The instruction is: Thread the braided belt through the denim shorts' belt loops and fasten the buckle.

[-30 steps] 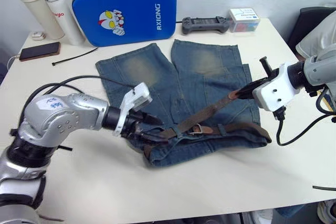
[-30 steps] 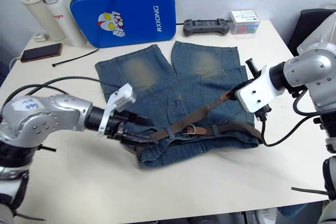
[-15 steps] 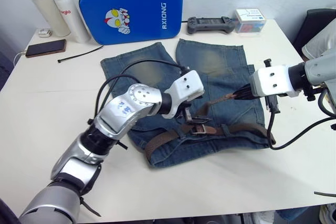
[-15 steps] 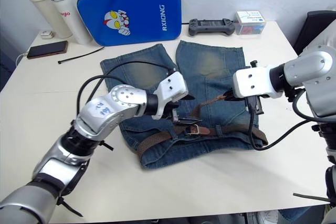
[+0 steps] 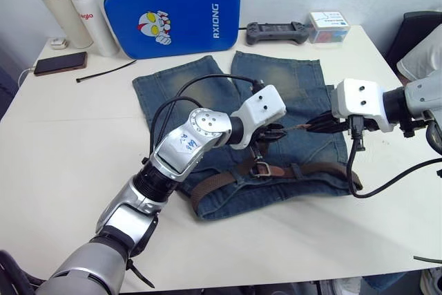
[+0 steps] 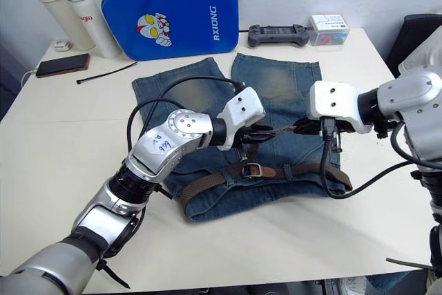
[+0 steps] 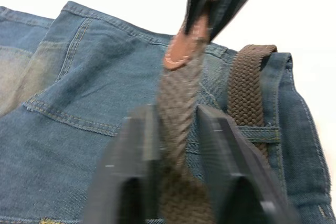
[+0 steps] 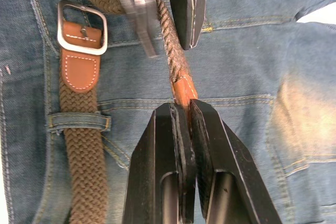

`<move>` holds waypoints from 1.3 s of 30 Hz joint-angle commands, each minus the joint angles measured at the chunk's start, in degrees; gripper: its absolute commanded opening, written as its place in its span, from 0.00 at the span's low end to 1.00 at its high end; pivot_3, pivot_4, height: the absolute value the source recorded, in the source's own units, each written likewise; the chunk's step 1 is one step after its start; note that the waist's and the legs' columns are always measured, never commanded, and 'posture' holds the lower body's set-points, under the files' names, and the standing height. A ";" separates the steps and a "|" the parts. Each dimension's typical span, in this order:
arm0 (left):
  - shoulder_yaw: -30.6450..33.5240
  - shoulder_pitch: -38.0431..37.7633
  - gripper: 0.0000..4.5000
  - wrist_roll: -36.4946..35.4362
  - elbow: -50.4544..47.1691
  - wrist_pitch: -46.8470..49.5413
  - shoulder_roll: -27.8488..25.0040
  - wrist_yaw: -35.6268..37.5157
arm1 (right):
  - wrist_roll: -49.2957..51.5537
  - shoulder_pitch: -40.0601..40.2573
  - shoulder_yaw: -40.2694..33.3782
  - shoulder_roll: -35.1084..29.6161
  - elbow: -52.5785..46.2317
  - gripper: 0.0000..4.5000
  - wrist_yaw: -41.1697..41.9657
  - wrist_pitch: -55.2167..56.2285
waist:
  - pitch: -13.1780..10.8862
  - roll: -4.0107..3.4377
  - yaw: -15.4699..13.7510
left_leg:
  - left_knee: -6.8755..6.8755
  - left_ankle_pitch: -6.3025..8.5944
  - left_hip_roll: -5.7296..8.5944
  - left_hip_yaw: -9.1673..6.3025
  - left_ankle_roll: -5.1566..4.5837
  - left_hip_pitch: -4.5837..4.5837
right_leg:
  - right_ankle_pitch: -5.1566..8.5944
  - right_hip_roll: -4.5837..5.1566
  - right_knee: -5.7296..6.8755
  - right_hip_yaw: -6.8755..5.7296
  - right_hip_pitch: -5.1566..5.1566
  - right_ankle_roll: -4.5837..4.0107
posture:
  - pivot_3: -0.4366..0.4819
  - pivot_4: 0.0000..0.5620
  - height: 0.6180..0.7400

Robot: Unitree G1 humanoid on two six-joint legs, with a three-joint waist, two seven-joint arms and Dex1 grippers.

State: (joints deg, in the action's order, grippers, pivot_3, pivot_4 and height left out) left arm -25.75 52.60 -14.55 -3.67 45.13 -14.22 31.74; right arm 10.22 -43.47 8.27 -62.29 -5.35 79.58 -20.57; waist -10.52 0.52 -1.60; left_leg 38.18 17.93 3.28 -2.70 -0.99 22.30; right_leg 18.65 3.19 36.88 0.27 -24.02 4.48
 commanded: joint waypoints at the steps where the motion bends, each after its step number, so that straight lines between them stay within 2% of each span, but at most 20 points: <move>1: 2.03 -0.02 0.00 1.15 -0.61 -0.61 -0.23 0.67 | 2.85 0.70 -3.23 1.30 -3.47 0.00 -1.85 -2.94 | 0.00 0.00 0.02 | 0.00 0.00 0.00 0.01 0.00 0.00 | 0.00 0.00 0.01 0.00 -0.01 0.00 | 0.48 0.27 1.00; 2: 2.36 -0.24 0.00 1.19 -0.62 -0.28 -0.64 1.01 | 3.46 1.04 -3.71 1.72 -4.19 0.00 -2.46 -3.60 | 0.00 0.00 0.04 | 0.00 0.00 0.00 0.00 0.00 0.00 | 0.00 -0.01 0.02 0.00 -0.01 0.00 | 0.48 0.27 1.00; 3: 2.42 -0.43 0.00 1.47 -0.57 -0.15 -1.32 1.48 | 3.70 1.40 -4.34 2.21 -4.74 0.14 -3.30 -3.82 | 0.00 0.00 0.06 | 0.00 0.00 0.00 0.01 0.01 0.00 | 0.00 0.00 0.03 0.00 -0.01 0.00 | 0.48 0.27 1.00; 5: 2.80 -0.93 0.00 1.86 -0.38 0.02 -2.83 2.43 | 4.96 2.17 -5.41 2.78 -5.72 0.26 -4.17 -6.11 | 0.00 0.00 0.11 | 0.01 0.00 0.00 0.02 0.01 0.00 | 0.00 -0.01 0.03 0.01 -0.02 0.00 | 0.48 0.27 1.00; 6: 3.61 -1.20 0.00 1.52 -0.33 0.63 -3.40 2.75 | 5.53 2.56 -5.82 2.81 -6.20 0.39 -4.51 -7.22 | 0.00 0.00 0.12 | 0.01 -0.01 -0.01 0.01 0.01 -0.01 | 0.00 -0.01 0.04 0.01 -0.02 0.00 | 0.48 0.27 1.00; 8: 4.73 -1.56 0.00 1.44 -0.26 1.44 -5.00 3.51 | 6.94 3.92 -6.97 2.28 -7.72 0.58 -5.23 -9.53 | 0.00 0.00 0.05 | 0.01 -0.01 -0.01 0.01 0.01 -0.01 | 0.00 -0.01 0.06 0.01 -0.03 0.00 | 0.48 0.27 1.00; 12: 7.56 -3.03 0.00 0.53 -0.65 3.91 -8.97 5.52 | 9.82 12.58 -10.04 1.22 -15.23 0.99 -7.15 -13.65 | 0.00 0.00 -0.19 | 0.05 0.00 0.00 -0.03 0.01 0.02 | 0.00 0.00 0.13 -0.02 -0.02 0.00 | 0.48 0.27 1.00; 16: 6.76 -4.87 0.00 0.82 -3.12 3.05 -12.45 9.19 | 8.75 17.94 -8.35 3.66 -20.04 0.99 -11.97 -13.79 | 0.01 0.00 -0.09 | 0.09 0.00 0.01 -0.01 0.00 0.03 | 0.00 0.02 0.21 0.00 -0.02 0.00 | 0.48 0.27 1.00; 19: 4.10 -7.21 0.00 3.38 -5.65 -0.55 -16.84 12.52 | 5.09 20.03 -4.29 8.74 -21.21 0.99 -18.76 -12.21 | 0.02 0.03 0.22 | 0.13 0.00 0.01 -0.01 0.01 0.01 | 0.00 0.01 0.17 0.01 -0.02 0.00 | 0.48 0.27 1.00; 22: 3.34 -8.59 0.00 4.63 -6.77 -1.78 -18.91 13.56 | 0.38 21.11 -0.72 12.39 -20.28 0.99 -24.07 -10.05 | 0.04 0.06 0.24 | 0.07 -0.01 0.00 0.02 0.03 -0.06 | 0.00 0.00 0.21 0.06 -0.05 0.00 | 0.48 0.27 1.00; 29: 3.49 -9.47 0.00 5.77 -8.09 -1.19 -18.81 14.04 | -1.15 22.84 1.92 13.18 -20.90 0.99 -24.70 -10.50 | 0.05 0.06 -0.03 | 0.33 0.00 0.05 -0.01 -0.01 0.10 | 0.00 0.03 0.34 0.04 -0.14 0.00 | 0.48 0.27 1.00; 36: 2.87 -10.23 0.00 6.59 -7.78 -0.98 -17.38 14.25 | 0.04 26.89 0.15 12.14 -22.43 0.99 -24.24 -10.88 | 0.04 0.06 0.11 | 0.37 0.00 0.04 0.01 -0.01 0.09 | 0.00 0.01 0.62 0.06 -0.14 0.00 | 0.48 0.27 1.00; 39: 2.67 -10.01 0.00 6.74 -7.70 -1.08 -17.06 14.65 | -2.35 27.67 0.30 11.47 -20.10 0.99 -25.24 -7.87 | 0.04 0.06 0.12 | 0.45 0.01 0.04 0.02 -0.03 0.10 | 0.00 0.01 0.65 0.06 -0.14 0.00 | 0.48 0.27 1.00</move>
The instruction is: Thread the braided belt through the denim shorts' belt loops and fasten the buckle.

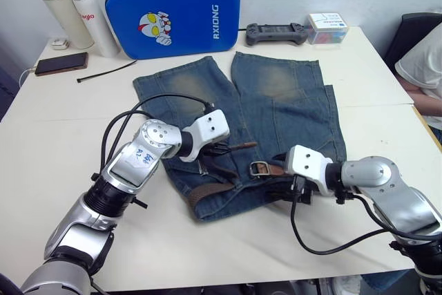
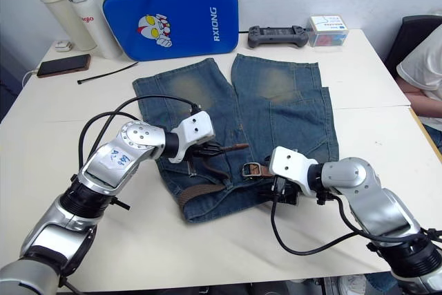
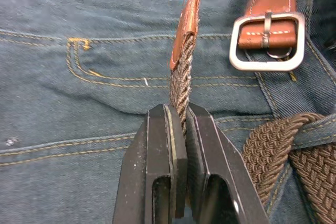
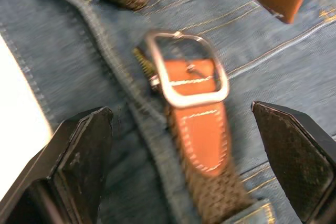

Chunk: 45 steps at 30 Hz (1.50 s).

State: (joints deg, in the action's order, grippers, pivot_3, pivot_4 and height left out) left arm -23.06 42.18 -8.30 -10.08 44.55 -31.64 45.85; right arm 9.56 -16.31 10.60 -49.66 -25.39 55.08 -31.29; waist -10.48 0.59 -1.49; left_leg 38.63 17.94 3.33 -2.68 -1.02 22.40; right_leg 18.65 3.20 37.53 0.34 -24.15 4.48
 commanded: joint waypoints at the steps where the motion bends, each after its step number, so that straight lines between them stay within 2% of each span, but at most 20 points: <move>1: -0.02 0.48 0.00 0.58 -1.23 -0.53 0.43 0.60 | -1.79 0.67 -1.92 -0.90 0.51 0.99 -1.08 3.15 | 0.00 0.00 0.01 | 0.06 0.00 0.00 0.00 -0.01 0.00 | 0.00 0.00 0.00 0.01 0.00 0.00 | 0.48 0.27 1.00; 5: -0.46 0.90 0.00 1.59 -0.62 -1.48 0.25 1.10 | -3.04 1.29 -0.88 1.38 3.13 0.99 -3.21 6.01 | 0.00 0.00 0.02 | 0.14 0.01 0.00 0.00 -0.01 -0.01 | 0.00 0.00 0.00 0.01 0.00 0.00 | 0.48 0.27 1.00; 6: -0.44 0.98 0.00 1.75 -0.41 -1.59 0.27 1.19 | -3.31 1.19 -0.82 1.78 3.33 0.94 -3.72 6.40 | 0.01 0.01 0.03 | 0.15 0.01 0.00 0.00 -0.01 -0.01 | 0.00 0.00 0.00 0.01 0.00 0.00 | 0.48 0.27 1.00; 12: 0.17 0.69 0.00 1.88 -0.90 -0.97 0.16 1.95 | -2.02 0.87 -2.99 3.67 3.42 0.48 -5.40 5.27 | 0.01 0.01 0.04 | 0.30 0.01 0.00 0.02 -0.01 -0.01 | 0.00 0.00 0.07 0.03 0.00 0.00 | 0.48 0.27 1.00; 14: 0.50 0.36 0.00 1.61 -1.29 -0.45 -0.04 2.16 | -0.84 1.12 -4.24 4.30 3.33 0.26 -6.09 3.71 | 0.01 0.01 0.00 | 0.31 0.01 0.00 0.02 -0.01 0.00 | 0.00 0.00 0.10 0.03 0.00 0.00 | 0.48 0.27 1.00; 17: 1.46 0.10 0.00 1.26 -1.96 0.80 -0.10 1.82 | 1.58 1.25 -7.34 6.36 3.31 0.01 -8.33 -0.37 | 0.01 0.01 0.01 | 0.32 0.02 0.00 0.02 -0.02 0.00 | 0.00 0.00 0.15 0.03 0.00 0.00 | 0.48 0.27 1.00; 25: 2.44 1.40 0.00 -0.17 -3.23 10.27 2.32 -0.25 | 5.69 1.47 -9.85 11.30 -1.08 0.00 -14.11 -11.56 | 0.01 0.01 0.04 | 0.34 0.02 0.01 0.01 -0.03 0.00 | 0.00 0.00 0.26 0.04 0.00 0.00 | 0.48 0.27 1.00; 37: -0.80 3.76 0.00 1.61 -0.52 9.17 5.61 -1.82 | 8.59 3.00 -9.60 12.19 -6.43 0.00 -16.35 -16.17 | 0.01 0.01 0.06 | 0.33 0.02 0.01 0.01 -0.03 0.00 | 0.00 0.00 0.26 0.04 0.00 0.00 | 0.48 0.27 1.00; 45: -0.39 6.42 0.00 1.36 3.16 9.13 11.50 -3.69 | 9.45 3.89 -8.68 11.71 -8.02 0.00 -16.28 -16.36 | 0.01 0.01 0.06 | 0.33 0.02 0.02 0.02 -0.03 0.00 | 0.00 -0.01 0.26 0.04 0.00 0.00 | 0.48 0.27 1.00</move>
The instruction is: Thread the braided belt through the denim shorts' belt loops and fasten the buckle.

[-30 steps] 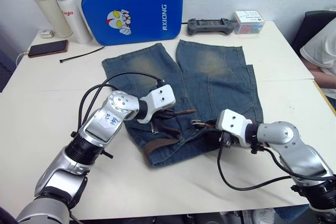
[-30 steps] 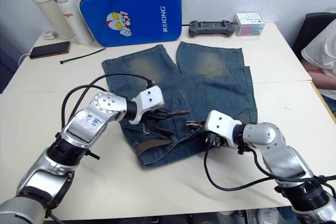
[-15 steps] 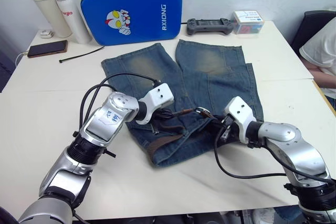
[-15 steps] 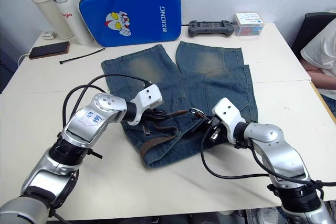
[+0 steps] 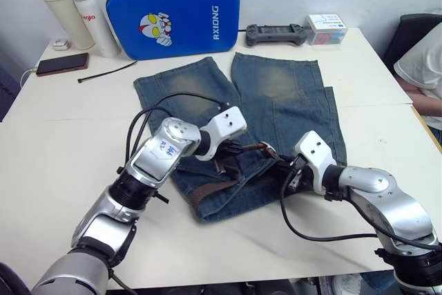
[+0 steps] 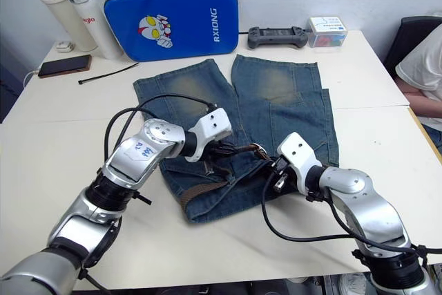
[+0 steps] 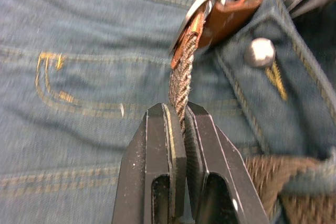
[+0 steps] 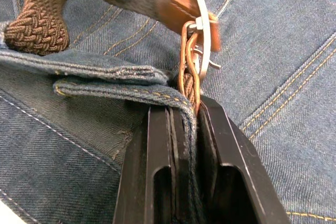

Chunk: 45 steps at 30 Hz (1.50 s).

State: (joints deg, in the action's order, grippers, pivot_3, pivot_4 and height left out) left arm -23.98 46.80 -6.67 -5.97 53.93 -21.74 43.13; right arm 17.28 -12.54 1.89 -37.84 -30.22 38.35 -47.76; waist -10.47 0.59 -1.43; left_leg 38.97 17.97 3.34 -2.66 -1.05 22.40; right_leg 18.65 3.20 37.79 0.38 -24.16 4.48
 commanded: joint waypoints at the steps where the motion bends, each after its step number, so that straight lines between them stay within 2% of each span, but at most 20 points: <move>1: 0.46 1.83 0.00 -0.24 -0.91 -0.11 2.00 -1.07 | 1.92 0.04 -0.01 0.09 -3.33 0.00 0.39 0.05 | 0.00 0.00 0.00 | 0.00 0.00 0.00 0.00 0.00 0.00 | 0.00 0.00 0.01 0.00 0.00 0.00 | 0.48 0.27 1.00; 12: -1.78 3.01 0.00 0.52 2.21 -0.59 8.44 -3.25 | -2.84 -0.01 6.40 -4.83 -4.22 0.00 2.19 4.77 | 0.00 0.00 -0.04 | 0.01 0.00 0.00 0.01 0.00 0.00 | 0.00 0.00 -0.02 0.01 0.00 0.00 | 0.48 0.27 1.00; 15: -1.94 2.91 0.00 0.57 2.19 -0.63 8.41 -3.19 | -1.07 0.16 4.50 -4.75 -4.65 0.00 3.13 4.92 | 0.00 0.00 -0.07 | 0.03 0.00 0.01 0.02 0.00 0.00 | 0.00 0.00 -0.03 0.01 0.00 0.00 | 0.48 0.27 1.00; 17: -2.08 2.57 0.00 0.78 2.25 -0.65 8.01 -3.18 | 2.15 0.24 1.97 -6.19 -6.17 0.23 5.74 2.96 | 0.00 0.00 -0.11 | 0.03 0.00 0.01 0.02 0.00 0.01 | 0.00 0.01 -0.03 0.01 0.00 0.00 | 0.48 0.27 1.00; 19: -2.52 2.45 0.00 1.28 2.35 -1.02 7.53 -3.18 | 3.30 -0.12 -0.02 -7.61 -6.70 0.39 6.96 2.88 | 0.00 0.00 -0.08 | 0.03 0.00 0.01 0.01 0.00 0.01 | 0.00 0.01 -0.03 0.00 0.00 0.00 | 0.48 0.27 1.00; 20: -2.61 2.43 0.00 1.38 2.36 -1.10 7.47 -3.20 | 3.75 -0.24 -0.65 -7.91 -6.75 0.53 7.08 2.79 | 0.00 0.00 -0.08 | 0.03 0.00 0.02 0.01 0.00 0.01 | 0.00 0.01 -0.04 0.00 0.00 0.00 | 0.48 0.27 1.00; 21: -2.56 2.41 0.00 1.40 2.36 -1.08 7.55 -3.22 | 5.22 -0.66 -1.94 -8.64 -7.00 0.60 7.86 1.82 | 0.00 0.00 -0.08 | 0.03 0.00 0.01 0.01 0.00 0.00 | 0.00 0.00 -0.04 0.00 0.00 0.00 | 0.48 0.27 1.00; 22: -2.37 2.44 0.00 1.34 2.32 -0.97 7.66 -3.25 | 6.93 -2.03 -3.99 -9.96 -6.82 0.73 9.07 0.65 | 0.00 0.00 -0.08 | 0.03 0.00 0.01 0.01 0.00 0.00 | 0.00 0.00 -0.04 0.00 0.00 0.00 | 0.48 0.27 1.00; 25: -2.09 2.27 0.00 1.15 1.82 -0.55 7.77 -3.24 | 8.99 -5.46 -7.36 -13.86 -5.62 0.97 11.92 0.68 | 0.00 0.00 -0.08 | 0.06 0.00 0.02 0.04 -0.01 0.00 | 0.00 0.01 -0.05 0.02 0.00 0.00 | 0.48 0.27 1.00; 28: -2.44 1.90 0.00 0.91 0.73 -0.62 7.54 -2.83 | 7.70 -8.28 -6.58 -16.09 -3.22 0.97 13.04 3.20 | 0.00 0.00 -0.09 | 0.05 0.01 0.00 0.02 -0.01 -0.01 | 0.00 0.01 -0.07 0.01 0.00 0.00 | 0.48 0.27 1.00; 32: -2.80 1.57 0.00 0.82 -0.98 -1.91 7.35 -2.25 | -0.10 -11.11 -0.78 -18.44 2.57 0.97 13.73 11.21 | 0.00 0.00 -0.10 | 0.05 0.01 0.01 0.06 -0.01 0.00 | 0.00 0.01 -0.06 0.03 0.00 0.00 | 0.48 0.27 1.00; 37: -3.12 1.35 0.00 0.87 -3.24 -2.89 6.75 -2.05 | -7.21 -12.90 6.38 -17.77 9.83 0.97 15.56 20.06 | 0.00 0.00 -0.09 | 0.05 0.01 0.01 0.07 -0.01 0.00 | 0.00 0.02 -0.06 0.03 0.00 0.00 | 0.48 0.27 1.00; 40: -3.01 1.48 0.00 0.76 -3.64 -3.10 6.62 -2.09 | -8.86 -14.17 7.78 -16.22 12.13 0.78 16.03 23.42 | 0.00 0.00 -0.08 | 0.06 0.00 0.01 0.07 -0.01 0.00 | 0.00 0.01 -0.07 0.03 0.00 0.00 | 0.48 0.27 1.00; 42: -2.84 1.58 0.00 0.70 -3.59 -3.16 6.71 -2.17 | -9.01 -14.57 7.86 -15.78 12.45 0.57 16.46 24.38 | 0.00 0.00 -0.07 | 0.07 0.00 0.01 0.08 -0.01 0.00 | 0.00 0.01 -0.06 0.03 0.00 0.00 | 0.48 0.27 1.00; 45: -2.74 1.82 0.00 0.56 -3.58 -3.01 6.89 -2.18 | -9.89 -14.72 8.14 -15.84 12.74 0.37 16.87 25.95 | 0.00 0.00 -0.10 | 0.07 0.00 0.01 0.07 -0.01 0.00 | 0.00 0.01 -0.05 0.03 -0.02 0.00 | 0.48 0.27 1.00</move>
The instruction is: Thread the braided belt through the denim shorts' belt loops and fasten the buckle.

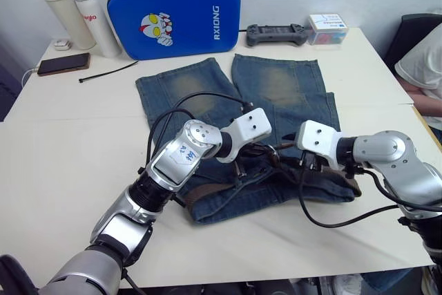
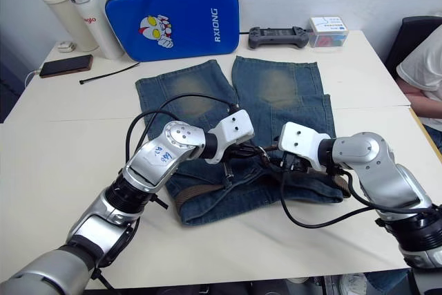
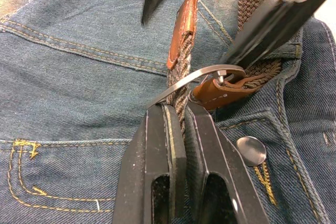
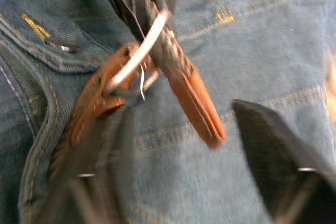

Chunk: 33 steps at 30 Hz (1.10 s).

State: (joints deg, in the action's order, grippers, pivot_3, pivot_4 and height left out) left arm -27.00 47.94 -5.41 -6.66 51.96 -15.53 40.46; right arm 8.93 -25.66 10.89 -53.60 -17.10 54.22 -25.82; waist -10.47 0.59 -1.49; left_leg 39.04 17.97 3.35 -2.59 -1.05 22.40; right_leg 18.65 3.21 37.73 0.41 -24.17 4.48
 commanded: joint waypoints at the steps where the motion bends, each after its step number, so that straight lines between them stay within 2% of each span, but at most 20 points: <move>1: 0.35 0.76 0.00 -0.85 -2.89 -0.91 0.71 0.61 | -1.69 -1.61 -0.91 0.00 -0.26 0.28 1.08 4.40 | 0.00 0.00 -0.08 | 0.00 0.00 0.00 -0.01 0.00 0.00 | 0.00 0.00 0.00 -0.01 0.00 0.00 | 0.48 0.27 1.00; 2: 0.59 0.88 0.00 -1.13 -2.92 -0.57 0.79 0.73 | -1.84 -1.56 -1.05 0.05 -0.14 0.21 1.18 4.82 | 0.00 0.00 -0.10 | 0.01 0.00 0.00 -0.01 0.00 0.00 | 0.00 0.01 -0.01 -0.01 0.00 0.00 | 0.48 0.27 1.00; 3: 0.85 0.98 0.00 -1.30 -2.94 -0.30 0.83 0.74 | -2.05 -1.51 -1.17 0.07 -0.03 0.08 1.31 5.17 | 0.00 0.00 -0.08 | 0.01 0.00 0.00 -0.02 0.00 0.01 | 0.00 0.01 -0.01 -0.01 0.00 0.00 | 0.48 0.27 1.00; 4: 1.30 1.13 0.09 -1.53 -2.94 0.05 0.82 0.72 | -2.35 -1.46 -1.26 -0.05 0.05 0.00 1.50 5.62 | 0.00 0.00 -0.03 | 0.01 0.00 0.00 -0.01 0.00 0.00 | 0.00 0.01 -0.01 -0.01 0.00 0.00 | 0.48 0.27 1.00; 6: 4.19 1.17 0.29 -5.06 -4.79 3.63 -0.51 3.36 | -2.89 -0.98 -2.14 -1.10 0.23 0.00 2.12 7.26 | 0.00 0.00 -0.01 | 0.01 0.00 0.00 -0.01 0.00 0.00 | 0.00 0.00 -0.01 -0.01 0.00 0.00 | 0.48 0.27 1.00; 8: 6.62 1.22 0.40 -8.57 -6.95 6.57 -2.86 6.82 | -3.42 -0.41 -3.31 -2.36 0.53 0.00 2.77 9.53 | 0.00 0.00 0.04 | 0.01 0.00 0.00 -0.01 0.00 0.00 | 0.00 0.00 -0.01 -0.01 0.00 0.00 | 0.48 0.27 1.00; 12: 12.85 2.36 0.74 -15.36 -7.82 10.77 -9.30 12.50 | -3.99 0.62 -7.58 -6.91 1.57 0.00 5.58 18.54 | 0.00 0.00 0.10 | -0.01 0.00 -0.01 0.02 0.01 0.07 | 0.00 0.00 0.03 0.01 -0.13 0.00 | 0.48 0.27 1.00; 14: 14.85 3.00 0.97 -17.57 -7.05 11.39 -11.86 14.21 | -4.73 0.57 -9.16 -8.87 2.86 0.00 6.37 22.41 | 0.00 -0.01 0.14 | 0.01 0.00 -0.01 0.03 0.01 0.06 | 0.00 -0.01 0.06 0.02 -0.13 0.00 | 0.48 0.27 1.00; 19: 17.65 5.46 0.99 -19.29 -2.20 11.78 -11.85 13.01 | -7.58 -2.13 -10.99 -12.34 8.76 0.00 7.26 32.37 | 0.00 0.00 -0.17 | 0.04 0.00 0.01 0.00 0.01 0.06 | 0.00 0.02 0.00 -0.02 -0.08 0.00 | 0.48 0.27 1.00; 27: 16.32 7.56 0.99 -19.41 1.28 11.13 -8.72 10.41 | -9.28 -13.38 -7.59 -9.63 11.48 0.00 9.11 43.79 | 0.00 0.00 0.51 | -0.03 0.01 -0.04 0.08 0.03 0.06 | 0.00 -0.06 0.03 0.06 -0.16 0.00 | 0.48 0.27 1.00; 29: 15.85 8.43 0.99 -18.20 2.19 9.53 -7.61 8.90 | -8.98 -15.53 -6.66 -9.03 11.84 0.00 10.20 43.63 | 0.00 0.00 0.47 | -0.03 0.01 -0.05 0.08 0.04 0.06 | 0.00 -0.08 0.03 0.05 -0.16 0.00 | 0.48 0.27 1.00; 33: 14.38 11.55 0.99 -15.80 4.90 8.90 -2.98 3.25 | -7.68 -16.17 -4.44 -7.60 8.77 0.00 12.98 34.33 | 0.00 0.00 -0.06 | 0.06 0.02 -0.04 0.05 0.04 0.10 | 0.00 -0.05 0.03 0.03 -0.15 0.00 | 0.48 0.27 1.00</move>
State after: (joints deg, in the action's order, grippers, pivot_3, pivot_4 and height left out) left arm -11.71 57.46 -22.33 -1.18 62.03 -19.79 45.89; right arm -0.24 -40.97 6.66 -61.35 -5.54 66.24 12.83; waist -10.47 0.60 -1.54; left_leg 39.12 17.99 3.31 -2.55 -1.02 22.53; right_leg 18.65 3.17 37.76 0.43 -24.33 4.48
